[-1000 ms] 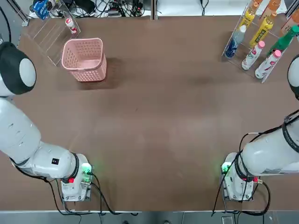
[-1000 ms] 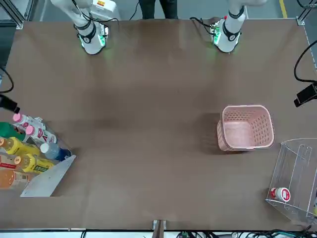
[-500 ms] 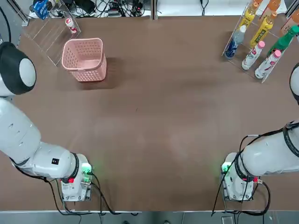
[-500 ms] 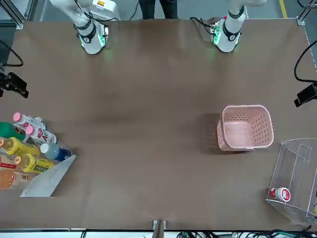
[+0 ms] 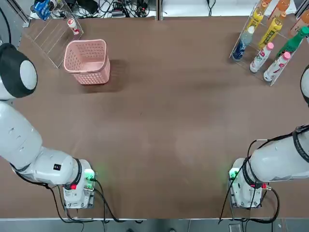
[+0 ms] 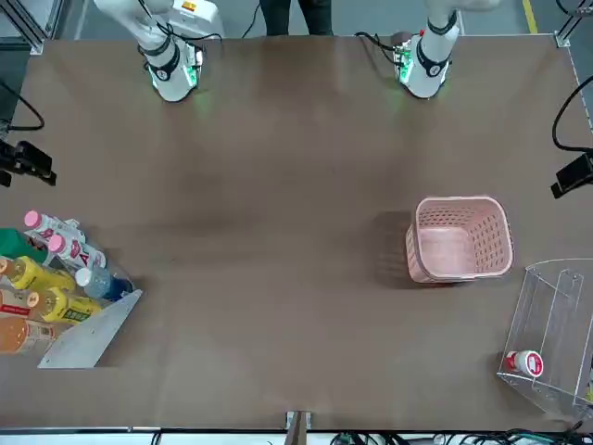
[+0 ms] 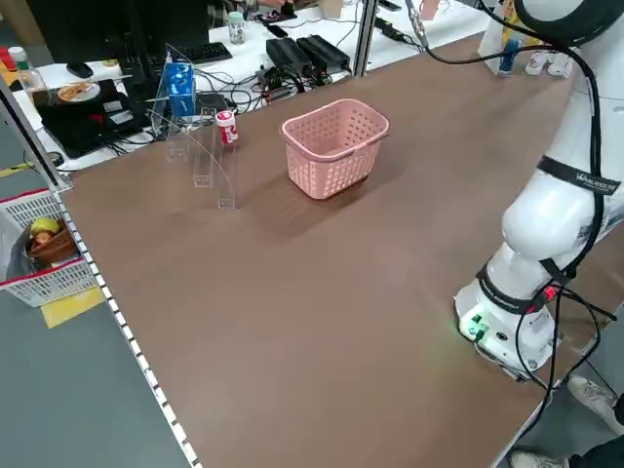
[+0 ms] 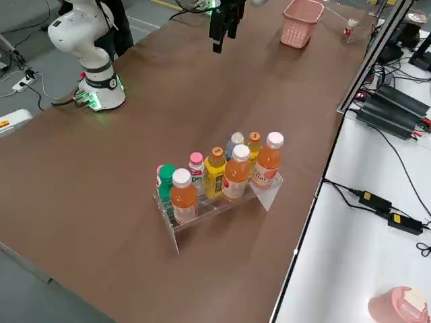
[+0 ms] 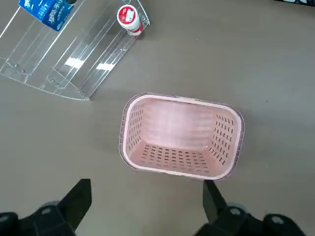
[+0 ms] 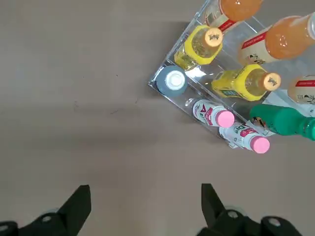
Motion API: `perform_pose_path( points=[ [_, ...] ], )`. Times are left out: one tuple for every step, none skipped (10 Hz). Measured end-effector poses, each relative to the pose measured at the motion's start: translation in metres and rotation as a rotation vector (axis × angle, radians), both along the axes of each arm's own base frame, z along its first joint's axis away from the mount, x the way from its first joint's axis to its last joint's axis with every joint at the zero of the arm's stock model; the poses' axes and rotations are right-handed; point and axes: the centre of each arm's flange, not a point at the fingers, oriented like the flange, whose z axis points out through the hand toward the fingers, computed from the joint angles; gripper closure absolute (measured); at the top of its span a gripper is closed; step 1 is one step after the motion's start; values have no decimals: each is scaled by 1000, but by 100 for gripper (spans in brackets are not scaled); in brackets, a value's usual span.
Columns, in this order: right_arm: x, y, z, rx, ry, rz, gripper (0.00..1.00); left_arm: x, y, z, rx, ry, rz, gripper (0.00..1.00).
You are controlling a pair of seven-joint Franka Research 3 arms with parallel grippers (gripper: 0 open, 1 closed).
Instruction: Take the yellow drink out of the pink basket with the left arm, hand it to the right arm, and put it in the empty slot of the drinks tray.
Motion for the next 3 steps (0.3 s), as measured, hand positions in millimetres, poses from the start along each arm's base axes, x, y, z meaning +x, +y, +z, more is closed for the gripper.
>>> perform_pose_path(
  points=[
    [0,2,0,6,-2,3,1,0,0,0,0,0,0,0],
    [1,4,0,20,-4,5,1,0,1,0,1,0,2,0],
    [1,5,1,30,-9,7,1,0,2,0,1,0,4,0]
  ],
)
